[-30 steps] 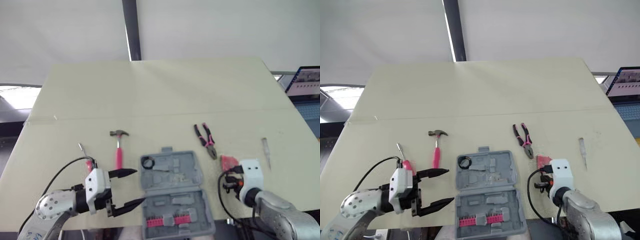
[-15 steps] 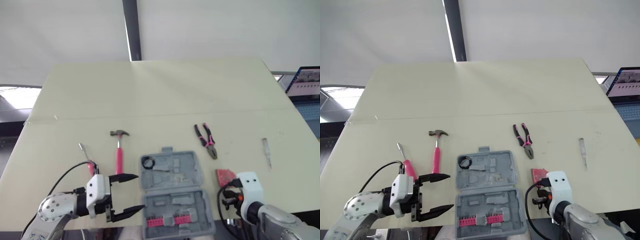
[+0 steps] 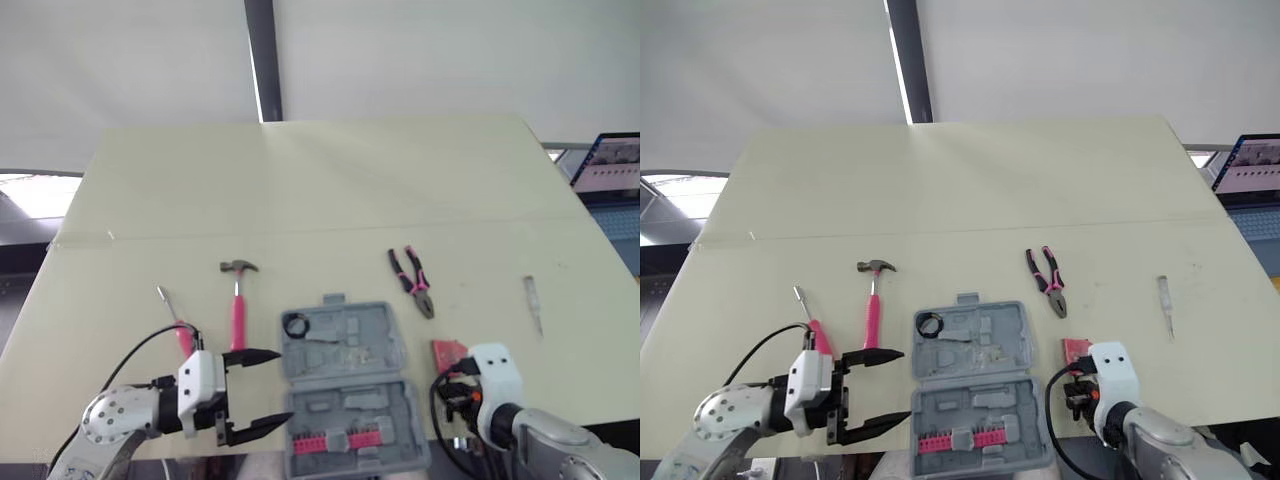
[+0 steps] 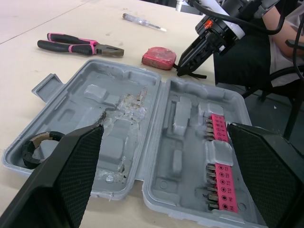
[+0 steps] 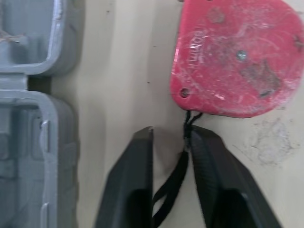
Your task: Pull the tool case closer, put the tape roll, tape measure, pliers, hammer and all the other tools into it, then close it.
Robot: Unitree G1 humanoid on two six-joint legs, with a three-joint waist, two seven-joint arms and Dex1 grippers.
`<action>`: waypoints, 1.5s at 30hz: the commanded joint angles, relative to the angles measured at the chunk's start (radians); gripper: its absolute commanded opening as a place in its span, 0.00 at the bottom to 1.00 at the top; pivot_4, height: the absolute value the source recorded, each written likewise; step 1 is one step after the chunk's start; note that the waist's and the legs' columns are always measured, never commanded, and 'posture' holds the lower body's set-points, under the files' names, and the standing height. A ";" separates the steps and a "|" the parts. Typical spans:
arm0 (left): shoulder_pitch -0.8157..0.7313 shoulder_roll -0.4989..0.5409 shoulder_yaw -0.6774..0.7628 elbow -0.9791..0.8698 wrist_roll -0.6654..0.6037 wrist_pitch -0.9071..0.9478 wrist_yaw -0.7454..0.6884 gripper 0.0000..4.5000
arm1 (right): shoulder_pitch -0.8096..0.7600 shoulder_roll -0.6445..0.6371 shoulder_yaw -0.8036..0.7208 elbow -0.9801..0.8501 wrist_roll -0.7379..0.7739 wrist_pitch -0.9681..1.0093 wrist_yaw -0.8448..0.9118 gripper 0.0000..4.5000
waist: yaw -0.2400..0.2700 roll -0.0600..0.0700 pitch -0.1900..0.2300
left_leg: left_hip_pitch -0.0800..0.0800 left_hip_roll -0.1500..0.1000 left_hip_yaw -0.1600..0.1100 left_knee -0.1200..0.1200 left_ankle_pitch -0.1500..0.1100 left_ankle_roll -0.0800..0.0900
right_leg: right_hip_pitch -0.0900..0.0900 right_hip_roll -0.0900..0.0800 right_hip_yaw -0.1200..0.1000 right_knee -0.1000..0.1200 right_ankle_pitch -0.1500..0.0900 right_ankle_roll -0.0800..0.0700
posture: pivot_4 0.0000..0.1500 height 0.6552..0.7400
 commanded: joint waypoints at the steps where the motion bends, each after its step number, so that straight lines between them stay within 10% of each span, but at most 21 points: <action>1: -0.002 0.000 -0.004 -0.013 0.004 -0.024 -0.005 1.00 | 0.009 -0.002 -0.015 -0.005 -0.003 0.032 -0.005 0.72 | 0.000 0.000 0.000 | 0.000 0.000 0.000 0.000 0.000 0.000 | 0.000 0.000 0.000 0.000 0.000 0.000 | 1.00 0.95; 4: -0.012 -0.001 -0.011 -0.004 0.010 -0.032 -0.006 1.00 | 0.010 -0.007 -0.029 -0.009 0.003 0.050 -0.004 0.99 | 0.001 -0.001 -0.001 | 0.000 0.000 0.000 0.000 0.000 0.000 | 0.000 0.000 0.000 0.000 0.000 0.000 | 1.00 0.95; 17: -0.074 -0.006 -0.040 0.044 0.019 -0.067 -0.017 1.00 | 0.019 -0.130 -0.240 0.001 0.108 0.041 0.186 0.99 | 0.001 0.000 0.000 | 0.000 0.000 0.000 0.000 0.000 0.000 | 0.000 0.000 0.000 0.000 0.000 0.000 | 1.00 0.95; 28: -0.045 -0.007 -0.058 0.021 0.057 -0.108 -0.004 1.00 | 0.026 -0.639 -0.093 0.388 -0.069 -0.803 0.826 0.99 | 0.000 -0.002 0.002 | 0.002 0.000 0.002 -0.001 0.000 0.000 | 0.002 0.001 0.000 -0.003 0.001 0.001 | 1.00 0.95; 45: 0.031 -0.017 -0.025 0.000 0.073 -0.188 0.036 1.00 | -0.343 -0.614 0.289 0.894 -0.373 -1.379 0.950 0.99 | 0.002 -0.002 0.003 | 0.000 0.001 0.001 0.002 0.000 0.000 | 0.002 0.001 -0.002 -0.003 0.001 0.001 | 1.00 0.95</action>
